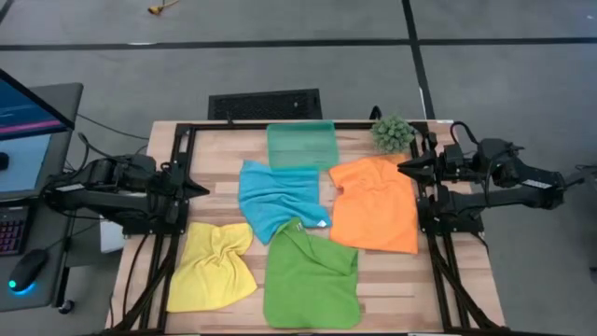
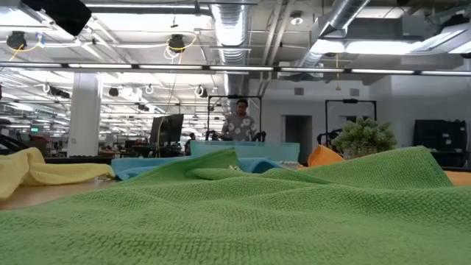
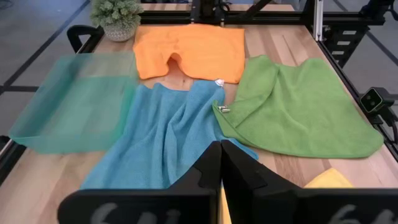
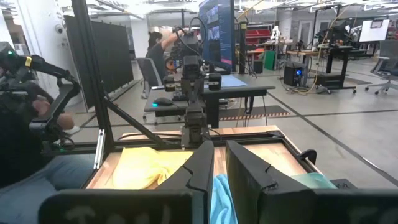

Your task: Roll microfiber towels into tight, uniform cylinder then place into a basket

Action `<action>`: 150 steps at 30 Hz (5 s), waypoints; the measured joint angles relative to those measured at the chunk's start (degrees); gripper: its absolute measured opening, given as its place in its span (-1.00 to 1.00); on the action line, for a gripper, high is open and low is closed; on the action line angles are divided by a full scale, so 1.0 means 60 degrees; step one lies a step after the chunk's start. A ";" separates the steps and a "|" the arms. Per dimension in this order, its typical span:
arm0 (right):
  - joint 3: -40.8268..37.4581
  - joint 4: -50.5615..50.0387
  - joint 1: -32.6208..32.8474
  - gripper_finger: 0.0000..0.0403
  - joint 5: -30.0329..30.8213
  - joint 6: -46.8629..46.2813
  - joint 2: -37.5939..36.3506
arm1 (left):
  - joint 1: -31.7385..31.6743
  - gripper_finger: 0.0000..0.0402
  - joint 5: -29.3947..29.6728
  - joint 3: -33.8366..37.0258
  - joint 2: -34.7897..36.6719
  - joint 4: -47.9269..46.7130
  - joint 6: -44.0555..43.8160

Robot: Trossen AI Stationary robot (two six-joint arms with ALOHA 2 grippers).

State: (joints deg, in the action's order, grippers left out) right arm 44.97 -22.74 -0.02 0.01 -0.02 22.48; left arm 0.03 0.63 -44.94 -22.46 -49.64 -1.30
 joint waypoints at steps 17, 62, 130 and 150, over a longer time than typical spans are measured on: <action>0.0000 0.0000 0.0000 -0.66 0.0000 -0.0002 0.0000 | 0.0000 -1.00 0.0002 0.0001 -0.0003 0.0002 0.0000; 0.0000 0.0078 0.0000 -0.66 0.0002 0.0000 0.0000 | -0.0003 -1.00 0.0006 -0.0001 -0.0001 0.0006 0.0250; 0.0007 0.3419 0.8400 -0.88 0.4404 -0.6329 0.9423 | 0.0001 -1.00 0.0614 0.0001 -0.0003 0.0003 0.0171; 0.0156 0.5424 0.6030 -0.87 0.1960 -0.6702 1.2789 | -0.0003 -1.00 0.0749 0.0000 -0.0003 0.0003 0.0182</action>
State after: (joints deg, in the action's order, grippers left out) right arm 45.91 9.80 36.16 11.77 -40.23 99.22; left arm 0.01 5.13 -44.94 -22.48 -49.63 -0.21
